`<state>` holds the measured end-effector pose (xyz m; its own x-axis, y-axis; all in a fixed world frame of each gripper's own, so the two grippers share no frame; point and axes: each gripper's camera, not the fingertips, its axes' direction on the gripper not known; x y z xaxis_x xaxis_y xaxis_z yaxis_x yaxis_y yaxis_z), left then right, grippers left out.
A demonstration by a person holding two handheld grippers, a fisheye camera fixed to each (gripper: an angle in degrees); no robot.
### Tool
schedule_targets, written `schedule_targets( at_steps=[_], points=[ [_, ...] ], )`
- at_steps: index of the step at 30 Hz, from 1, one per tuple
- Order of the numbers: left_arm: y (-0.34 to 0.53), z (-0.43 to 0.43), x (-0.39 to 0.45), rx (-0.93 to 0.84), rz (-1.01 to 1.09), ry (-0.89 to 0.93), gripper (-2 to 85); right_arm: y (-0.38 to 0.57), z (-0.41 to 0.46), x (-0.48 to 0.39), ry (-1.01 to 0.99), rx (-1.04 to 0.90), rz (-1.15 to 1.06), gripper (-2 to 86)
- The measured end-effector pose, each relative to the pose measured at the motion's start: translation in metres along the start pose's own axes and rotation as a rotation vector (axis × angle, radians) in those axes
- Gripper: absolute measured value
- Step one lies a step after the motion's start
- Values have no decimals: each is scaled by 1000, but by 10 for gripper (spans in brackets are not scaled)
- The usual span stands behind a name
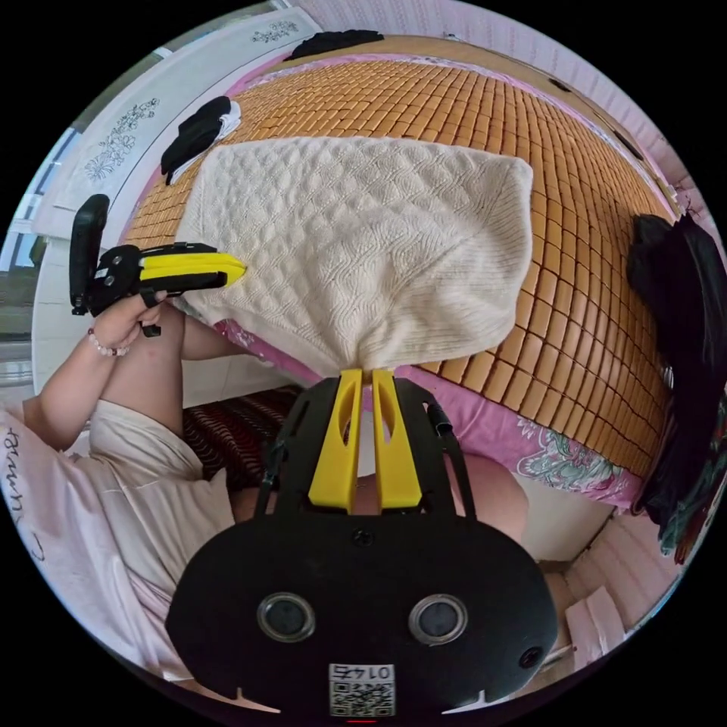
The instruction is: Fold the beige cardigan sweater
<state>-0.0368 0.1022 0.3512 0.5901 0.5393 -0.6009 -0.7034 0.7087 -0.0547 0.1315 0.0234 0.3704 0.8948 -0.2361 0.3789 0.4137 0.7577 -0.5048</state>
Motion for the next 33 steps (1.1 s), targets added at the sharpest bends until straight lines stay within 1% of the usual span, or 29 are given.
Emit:
schedule_targets(
  at_steps=[4, 7, 9, 10, 12, 13, 14, 16, 18, 20, 24, 28, 33],
  points=[
    [-4, -4, 17, -11, 18, -30, -10, -11, -3, -21, 65, -68, -19, 49],
    [-6, -19, 40, 37, 67, -31, -10, -30, -25, -56, 197, -63, -117, 40],
    [-9, -17, 61, 44, 114, -40, -10, -64, -40, -98, 283, 21, -225, 8],
    [-10, -12, 65, 35, 123, -54, -10, -74, -42, -109, 293, 50, -262, 3],
    [-10, 13, 80, -42, 154, -103, -10, -118, -39, -147, 299, 148, -376, -6],
    [-8, 16, 83, -35, 163, -111, -10, -130, -37, -155, 302, 154, -391, -7],
    [-3, 15, 90, 3, 178, -138, -10, -152, -29, -170, 318, 151, -413, -8],
    [0, 17, 101, -2, 213, -177, -10, -182, -13, -185, 362, 127, -414, -8],
    [2, 20, 114, -12, 261, -215, -10, -213, 27, -192, 366, -5, -397, -7],
    [2, 22, 120, -14, 274, -228, -10, -214, 28, -200, 372, 66, -415, -5],
    [6, 23, 125, 2, 249, -214, -10, -220, 31, -220, 390, 34, -491, -4],
    [12, 23, 126, 30, 242, -196, -10, -226, 33, -231, 380, 30, -490, -4],
    [18, 24, 128, 44, 229, -173, -10, -225, 40, -256, 472, 29, -566, -4]
  ],
)
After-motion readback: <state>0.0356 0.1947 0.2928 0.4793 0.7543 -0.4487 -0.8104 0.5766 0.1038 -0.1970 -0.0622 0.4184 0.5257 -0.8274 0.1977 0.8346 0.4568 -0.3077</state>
